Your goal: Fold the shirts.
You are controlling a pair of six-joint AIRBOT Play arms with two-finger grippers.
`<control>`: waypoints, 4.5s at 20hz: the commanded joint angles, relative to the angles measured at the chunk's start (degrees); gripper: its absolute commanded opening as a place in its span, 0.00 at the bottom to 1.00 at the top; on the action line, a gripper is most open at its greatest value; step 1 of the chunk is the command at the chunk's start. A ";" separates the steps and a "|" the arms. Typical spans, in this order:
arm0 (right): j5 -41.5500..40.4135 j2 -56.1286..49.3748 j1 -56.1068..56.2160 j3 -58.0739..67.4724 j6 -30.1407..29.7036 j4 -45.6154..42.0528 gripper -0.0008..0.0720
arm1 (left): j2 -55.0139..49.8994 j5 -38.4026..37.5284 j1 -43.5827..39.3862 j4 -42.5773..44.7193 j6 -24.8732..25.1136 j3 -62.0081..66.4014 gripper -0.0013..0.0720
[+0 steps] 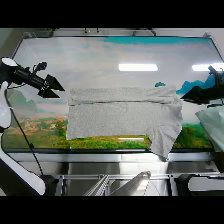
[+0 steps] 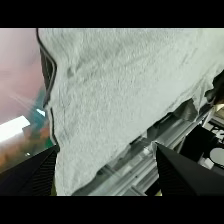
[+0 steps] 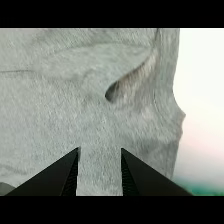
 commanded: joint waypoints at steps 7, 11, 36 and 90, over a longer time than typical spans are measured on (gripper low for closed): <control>-12.33 27.89 -1.16 -29.40 3.37 0.66 0.33 | 26.38 28.33 6.71 8.39 6.19 -60.81 0.89; -9.11 32.02 -1.16 -29.38 3.34 3.76 0.33 | 26.64 31.63 5.07 8.98 5.86 -60.83 0.62; -13.60 31.69 -9.68 -54.58 16.74 2.69 0.64 | 22.82 23.63 -8.04 8.98 7.10 -44.13 0.04; -13.14 -10.86 -0.98 0.04 10.29 4.35 0.99 | -0.66 16.22 -10.56 -3.08 1.03 9.42 0.04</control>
